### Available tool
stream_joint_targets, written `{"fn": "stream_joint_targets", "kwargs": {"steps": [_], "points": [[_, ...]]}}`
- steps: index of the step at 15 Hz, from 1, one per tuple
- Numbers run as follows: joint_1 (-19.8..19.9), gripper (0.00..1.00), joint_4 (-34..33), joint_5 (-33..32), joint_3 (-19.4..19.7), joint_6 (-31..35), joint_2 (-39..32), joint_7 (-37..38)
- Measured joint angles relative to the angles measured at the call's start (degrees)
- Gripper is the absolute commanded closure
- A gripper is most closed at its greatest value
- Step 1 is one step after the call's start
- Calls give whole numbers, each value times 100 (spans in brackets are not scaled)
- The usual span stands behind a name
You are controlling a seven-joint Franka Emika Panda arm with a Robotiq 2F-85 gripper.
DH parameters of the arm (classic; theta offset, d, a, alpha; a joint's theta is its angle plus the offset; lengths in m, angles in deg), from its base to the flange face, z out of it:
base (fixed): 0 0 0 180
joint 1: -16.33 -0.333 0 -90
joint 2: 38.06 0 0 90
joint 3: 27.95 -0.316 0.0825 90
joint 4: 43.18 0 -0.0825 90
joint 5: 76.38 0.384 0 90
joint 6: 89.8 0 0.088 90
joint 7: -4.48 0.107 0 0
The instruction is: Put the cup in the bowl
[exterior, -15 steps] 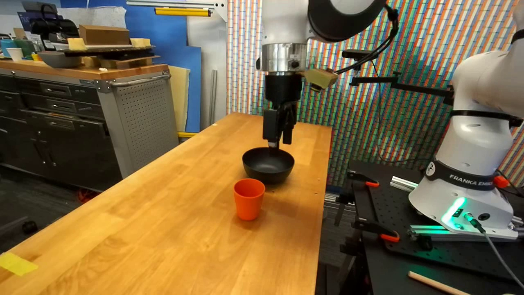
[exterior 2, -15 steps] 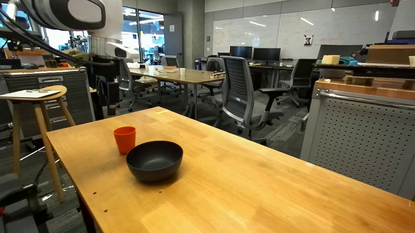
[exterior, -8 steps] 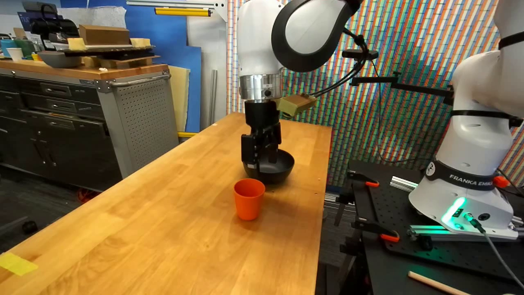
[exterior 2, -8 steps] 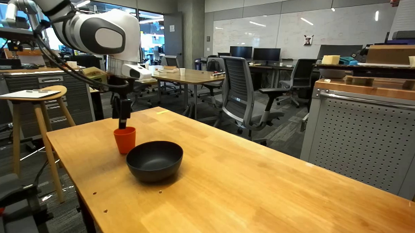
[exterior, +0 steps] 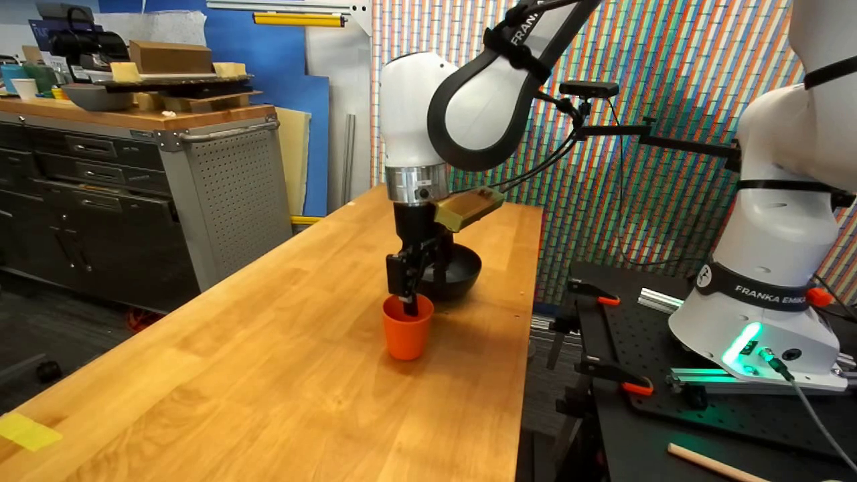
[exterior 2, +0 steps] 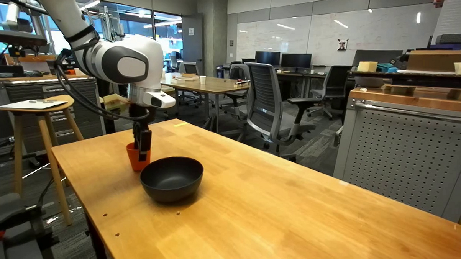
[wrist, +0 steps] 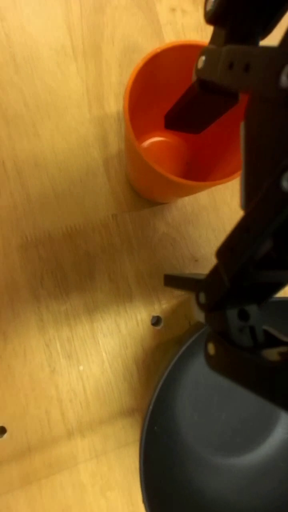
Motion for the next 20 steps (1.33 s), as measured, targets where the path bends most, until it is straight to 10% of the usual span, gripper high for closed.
{"fn": "stream_joint_targets", "kwargs": {"steps": [8, 20], "points": [[-304, 100, -64, -182, 225, 424, -232, 327], [-355, 99, 547, -1154, 894, 533, 962, 1733]]}}
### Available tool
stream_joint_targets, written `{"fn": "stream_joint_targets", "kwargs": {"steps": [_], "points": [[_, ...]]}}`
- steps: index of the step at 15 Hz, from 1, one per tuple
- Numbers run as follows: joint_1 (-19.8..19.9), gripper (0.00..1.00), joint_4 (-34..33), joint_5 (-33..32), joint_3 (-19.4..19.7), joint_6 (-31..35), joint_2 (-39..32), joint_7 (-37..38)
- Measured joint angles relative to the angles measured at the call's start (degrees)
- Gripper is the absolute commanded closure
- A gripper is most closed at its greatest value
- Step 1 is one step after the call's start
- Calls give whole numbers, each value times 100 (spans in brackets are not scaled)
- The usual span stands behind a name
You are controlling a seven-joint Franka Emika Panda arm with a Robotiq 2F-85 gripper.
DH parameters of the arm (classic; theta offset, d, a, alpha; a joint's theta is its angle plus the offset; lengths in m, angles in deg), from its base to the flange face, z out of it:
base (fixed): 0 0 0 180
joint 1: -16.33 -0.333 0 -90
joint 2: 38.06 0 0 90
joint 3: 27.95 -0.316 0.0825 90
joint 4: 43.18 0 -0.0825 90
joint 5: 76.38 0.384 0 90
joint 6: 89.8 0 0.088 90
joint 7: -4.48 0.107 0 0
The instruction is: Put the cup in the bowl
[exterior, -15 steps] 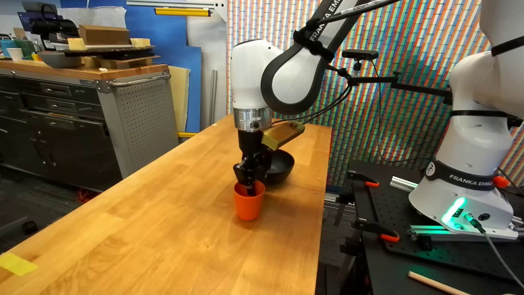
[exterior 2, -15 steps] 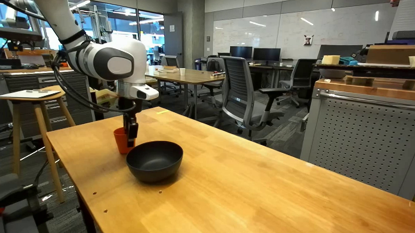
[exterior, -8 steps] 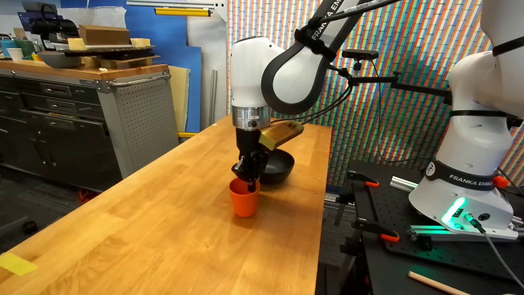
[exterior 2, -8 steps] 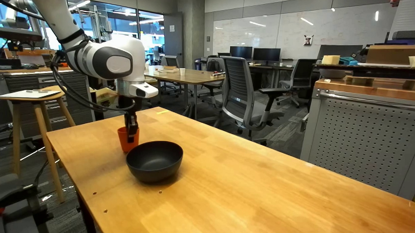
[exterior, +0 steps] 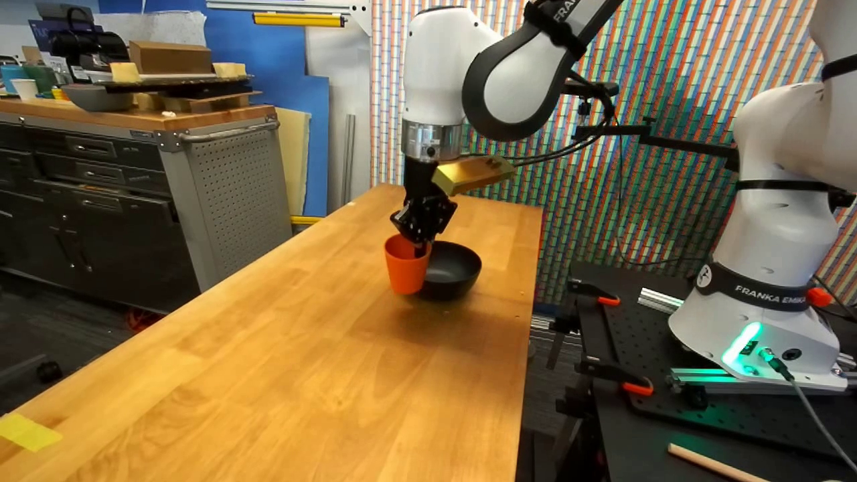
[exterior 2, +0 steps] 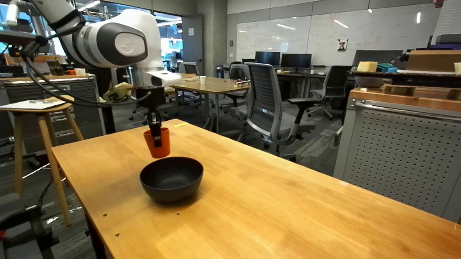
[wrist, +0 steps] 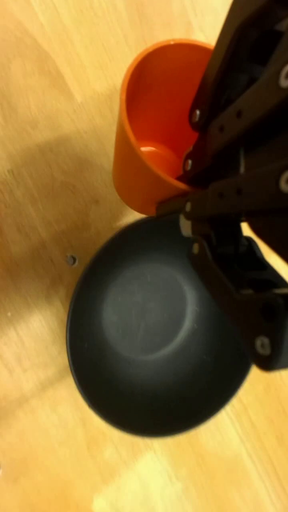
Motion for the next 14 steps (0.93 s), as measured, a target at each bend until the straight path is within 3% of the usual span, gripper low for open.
{"fn": "stream_joint_targets", "kwargs": {"steps": [4, 8, 14], "points": [[374, 99, 646, -765, 150, -24, 925, 1025], [814, 99, 1056, -820, 41, -228, 1346, 1274], [878, 99, 1114, 929, -7, 81, 676, -176]]}}
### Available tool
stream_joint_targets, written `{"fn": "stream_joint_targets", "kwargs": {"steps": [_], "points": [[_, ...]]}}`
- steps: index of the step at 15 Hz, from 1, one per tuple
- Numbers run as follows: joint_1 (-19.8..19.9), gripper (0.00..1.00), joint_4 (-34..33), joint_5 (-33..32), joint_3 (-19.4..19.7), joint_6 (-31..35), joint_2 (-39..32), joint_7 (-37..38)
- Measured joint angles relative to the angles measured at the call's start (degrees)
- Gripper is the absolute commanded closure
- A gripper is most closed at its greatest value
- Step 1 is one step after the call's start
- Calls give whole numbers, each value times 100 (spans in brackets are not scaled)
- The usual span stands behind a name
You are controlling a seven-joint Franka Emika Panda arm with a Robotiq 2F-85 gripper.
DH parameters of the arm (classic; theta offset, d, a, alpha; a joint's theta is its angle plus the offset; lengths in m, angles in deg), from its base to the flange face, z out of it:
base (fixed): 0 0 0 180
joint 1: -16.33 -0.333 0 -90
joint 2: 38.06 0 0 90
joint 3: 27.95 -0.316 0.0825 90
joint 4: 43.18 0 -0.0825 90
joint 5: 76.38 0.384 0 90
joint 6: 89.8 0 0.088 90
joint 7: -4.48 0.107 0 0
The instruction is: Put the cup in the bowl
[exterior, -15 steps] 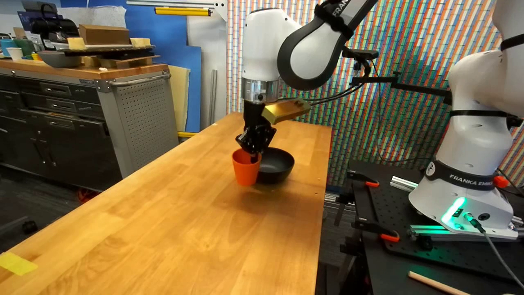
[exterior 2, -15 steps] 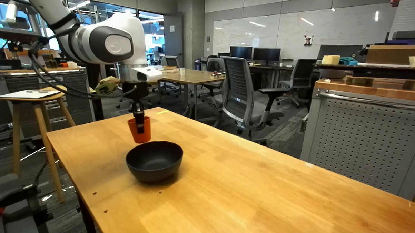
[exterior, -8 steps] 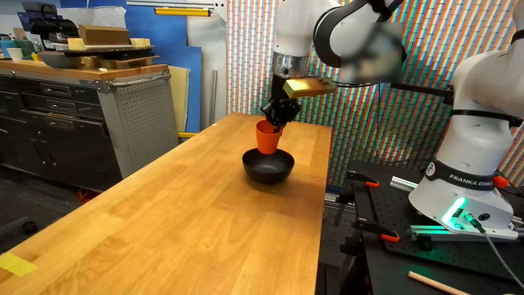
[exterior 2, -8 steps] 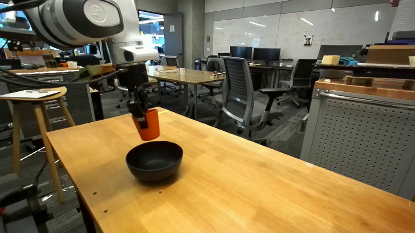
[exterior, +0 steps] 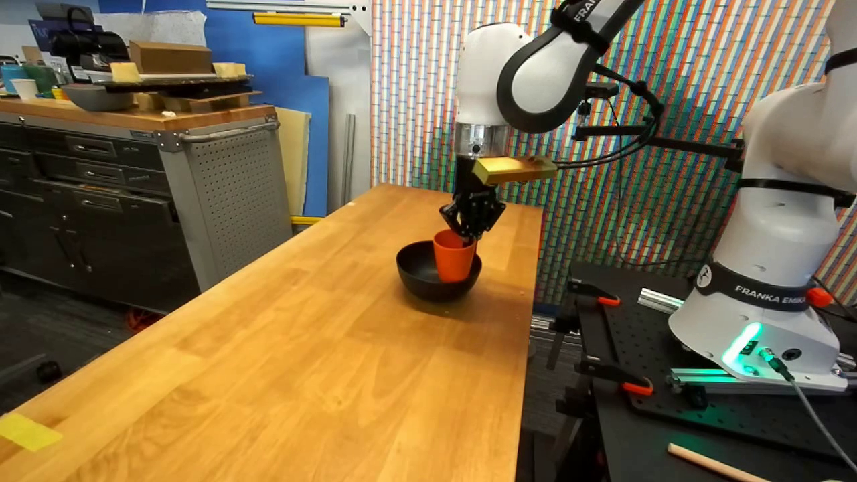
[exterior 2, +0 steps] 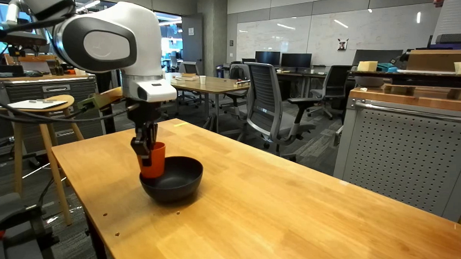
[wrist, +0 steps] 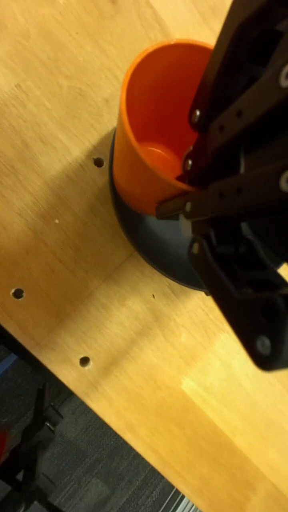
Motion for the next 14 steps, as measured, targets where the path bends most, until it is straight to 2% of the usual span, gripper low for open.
{"fn": "stream_joint_targets", "kwargs": {"steps": [4, 5, 7, 10, 14], "points": [[24, 99, -233, 625, -11, 323, -530, -577], [38, 70, -292, 662, -11, 402, -622, -616], [74, 62, -402, 744, -8, 494, -759, -677], [139, 37, -508, 895, -6, 522, -851, -780], [101, 9, -517, 833, -36, 495, -732, -880]]}}
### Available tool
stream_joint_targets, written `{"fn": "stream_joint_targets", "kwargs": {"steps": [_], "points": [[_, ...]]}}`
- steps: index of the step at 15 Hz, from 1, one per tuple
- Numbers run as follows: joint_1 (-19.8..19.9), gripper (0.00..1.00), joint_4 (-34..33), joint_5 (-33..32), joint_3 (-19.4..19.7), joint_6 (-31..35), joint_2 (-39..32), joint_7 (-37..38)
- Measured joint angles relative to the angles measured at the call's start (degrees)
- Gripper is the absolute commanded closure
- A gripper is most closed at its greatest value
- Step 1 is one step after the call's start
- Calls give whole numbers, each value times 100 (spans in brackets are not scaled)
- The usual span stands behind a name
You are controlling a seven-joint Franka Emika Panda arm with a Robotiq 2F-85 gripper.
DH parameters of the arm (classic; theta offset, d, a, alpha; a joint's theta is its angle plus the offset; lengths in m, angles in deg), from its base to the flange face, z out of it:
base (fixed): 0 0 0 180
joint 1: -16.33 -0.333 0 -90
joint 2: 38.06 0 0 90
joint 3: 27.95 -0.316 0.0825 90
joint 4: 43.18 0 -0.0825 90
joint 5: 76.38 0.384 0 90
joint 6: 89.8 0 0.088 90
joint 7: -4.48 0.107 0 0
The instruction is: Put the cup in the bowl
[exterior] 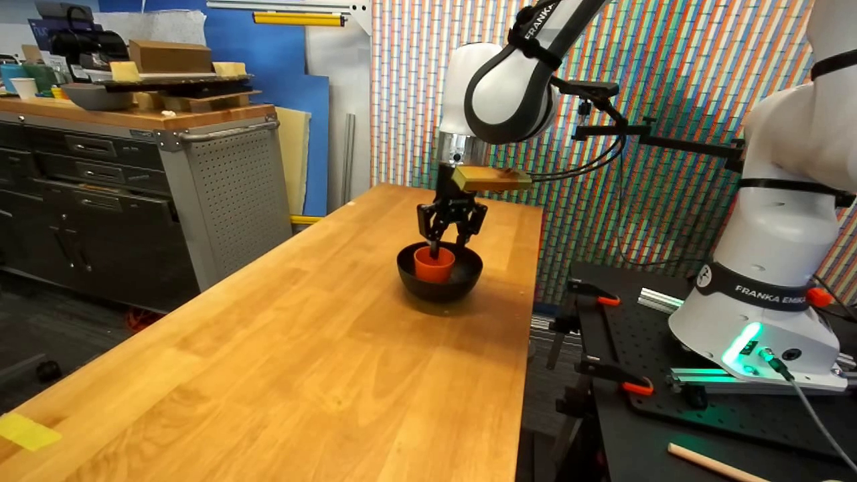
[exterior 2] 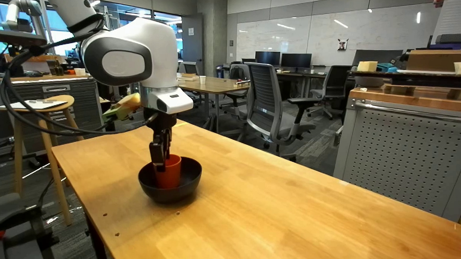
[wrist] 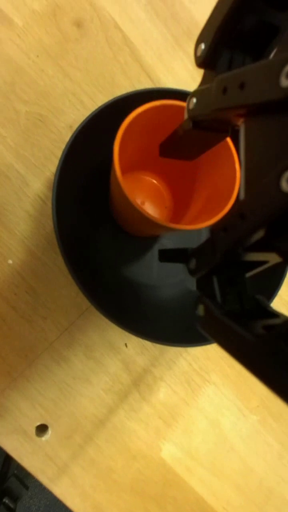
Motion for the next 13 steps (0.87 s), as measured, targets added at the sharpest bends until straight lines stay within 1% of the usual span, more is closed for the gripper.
{"fn": "stream_joint_targets", "kwargs": {"steps": [1, 3, 4, 6, 8, 11, 12, 13], "points": [[-48, 0, 9, -121, -18, -45, 101, 1], [-184, 0, 30, -427, -112, -304, 432, 6], [-267, 0, 32, -587, -208, -542, 644, 7], [-444, 0, -9, -762, -507, -1228, 1075, 7], [-674, 0, -161, -713, -872, -2008, 1391, -13], [-1011, 0, -586, -562, -1310, -3063, 1531, -153], [-1078, 0, -723, -542, -1391, -3302, 1529, -190], [-1108, 0, -802, -537, -1428, -3407, 1524, -217]]}}
